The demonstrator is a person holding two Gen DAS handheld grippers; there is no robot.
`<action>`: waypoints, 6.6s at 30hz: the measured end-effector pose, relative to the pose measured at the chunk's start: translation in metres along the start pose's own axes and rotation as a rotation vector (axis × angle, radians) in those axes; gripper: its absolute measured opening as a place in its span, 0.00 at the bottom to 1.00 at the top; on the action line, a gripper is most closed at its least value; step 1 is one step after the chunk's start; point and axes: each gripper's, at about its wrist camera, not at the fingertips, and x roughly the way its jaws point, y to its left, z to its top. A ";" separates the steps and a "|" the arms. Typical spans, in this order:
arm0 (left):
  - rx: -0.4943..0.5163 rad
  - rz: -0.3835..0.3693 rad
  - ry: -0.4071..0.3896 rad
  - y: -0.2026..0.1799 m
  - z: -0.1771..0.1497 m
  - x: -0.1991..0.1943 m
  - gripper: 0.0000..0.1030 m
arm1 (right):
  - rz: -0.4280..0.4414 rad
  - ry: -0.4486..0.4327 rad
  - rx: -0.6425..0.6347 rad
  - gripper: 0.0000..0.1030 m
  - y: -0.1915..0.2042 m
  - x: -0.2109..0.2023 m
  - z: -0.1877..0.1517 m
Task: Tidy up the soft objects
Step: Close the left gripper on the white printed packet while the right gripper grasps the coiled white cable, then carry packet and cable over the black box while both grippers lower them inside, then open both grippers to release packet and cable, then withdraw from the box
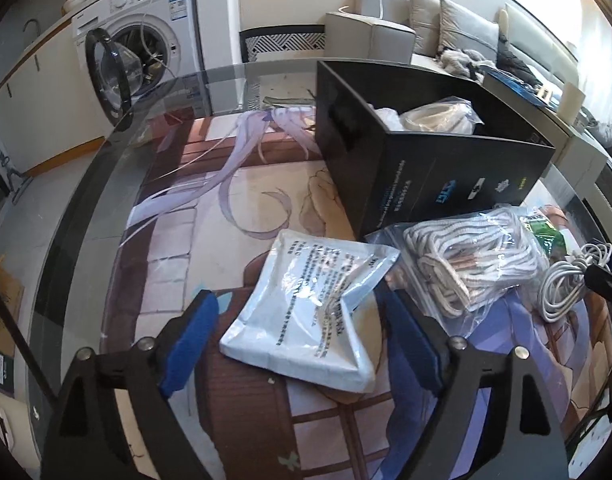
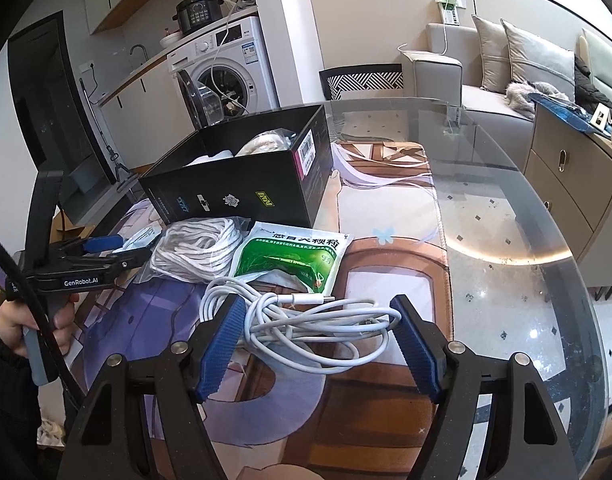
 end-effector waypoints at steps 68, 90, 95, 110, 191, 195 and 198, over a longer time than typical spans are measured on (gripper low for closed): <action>-0.010 -0.136 -0.247 -0.023 0.037 -0.076 0.35 | -0.020 -0.236 -0.101 0.69 0.018 -0.069 0.045; 0.019 -0.159 -0.267 -0.037 0.090 -0.058 0.35 | -0.094 -0.299 -0.192 0.69 0.041 -0.036 0.117; 0.011 -0.162 -0.255 -0.038 0.096 -0.049 0.35 | -0.103 -0.274 -0.233 0.69 0.047 -0.021 0.126; -0.004 -0.163 -0.217 -0.038 0.103 -0.022 0.35 | -0.112 -0.162 -0.428 0.69 0.071 0.033 0.135; 0.000 -0.061 -0.209 -0.038 0.043 -0.040 1.00 | 0.001 0.027 -0.133 0.99 0.006 0.032 0.057; -0.013 -0.060 -0.195 -0.038 0.039 -0.036 1.00 | -0.004 0.058 -0.119 0.99 0.005 0.041 0.054; -0.014 -0.062 -0.183 -0.041 0.038 -0.034 1.00 | -0.009 0.085 -0.118 0.99 0.007 0.049 0.051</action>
